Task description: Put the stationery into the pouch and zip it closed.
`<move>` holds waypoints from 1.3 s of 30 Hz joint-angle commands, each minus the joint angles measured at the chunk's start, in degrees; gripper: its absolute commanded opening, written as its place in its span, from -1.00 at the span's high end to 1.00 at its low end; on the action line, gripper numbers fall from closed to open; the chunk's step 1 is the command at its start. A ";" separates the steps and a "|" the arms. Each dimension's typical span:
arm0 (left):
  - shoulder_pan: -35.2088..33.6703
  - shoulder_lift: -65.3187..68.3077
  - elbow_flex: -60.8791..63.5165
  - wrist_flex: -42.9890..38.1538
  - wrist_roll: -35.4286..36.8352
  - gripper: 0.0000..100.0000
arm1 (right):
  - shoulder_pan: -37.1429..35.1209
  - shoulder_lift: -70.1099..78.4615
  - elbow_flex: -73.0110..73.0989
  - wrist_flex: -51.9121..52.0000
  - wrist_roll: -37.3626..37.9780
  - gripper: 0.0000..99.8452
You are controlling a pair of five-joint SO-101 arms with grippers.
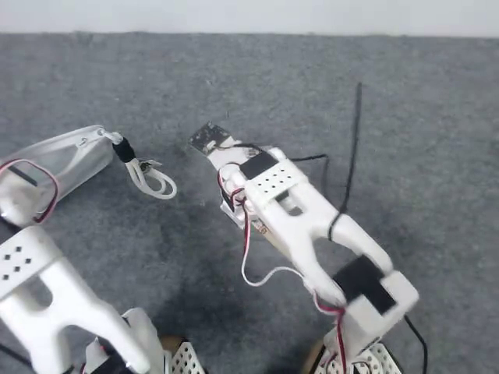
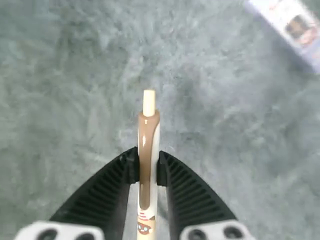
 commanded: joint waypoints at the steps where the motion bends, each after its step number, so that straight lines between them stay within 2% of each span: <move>1: 1.14 -0.35 -0.84 -2.11 0.70 0.98 | -0.31 -9.36 -1.41 2.33 -0.79 0.99; 7: 8.35 -0.44 -1.63 -0.53 -2.11 0.98 | -0.13 -16.66 3.08 -2.95 -10.37 0.99; 11: 11.87 -0.44 -5.41 2.90 -3.87 0.98 | 0.48 -22.55 10.29 -12.44 -14.07 0.99; 18: 21.27 -0.44 -13.14 10.90 -7.21 0.98 | 5.58 -33.36 24.18 -31.60 -20.92 0.99; 27: 32.09 0.09 -21.76 18.37 -9.49 0.98 | 9.45 -41.89 33.41 -44.62 -29.19 0.99; 31: 33.85 0.18 -21.67 18.46 -9.41 0.98 | 9.63 -46.73 34.90 -45.49 -29.27 0.99; 36: 33.76 0.18 -19.74 18.02 -9.32 0.98 | 9.63 -57.10 35.69 -40.66 -29.27 0.99; 39: 33.76 0.18 -15.78 14.68 -9.23 0.98 | 9.54 -63.08 35.78 -38.20 -29.36 0.99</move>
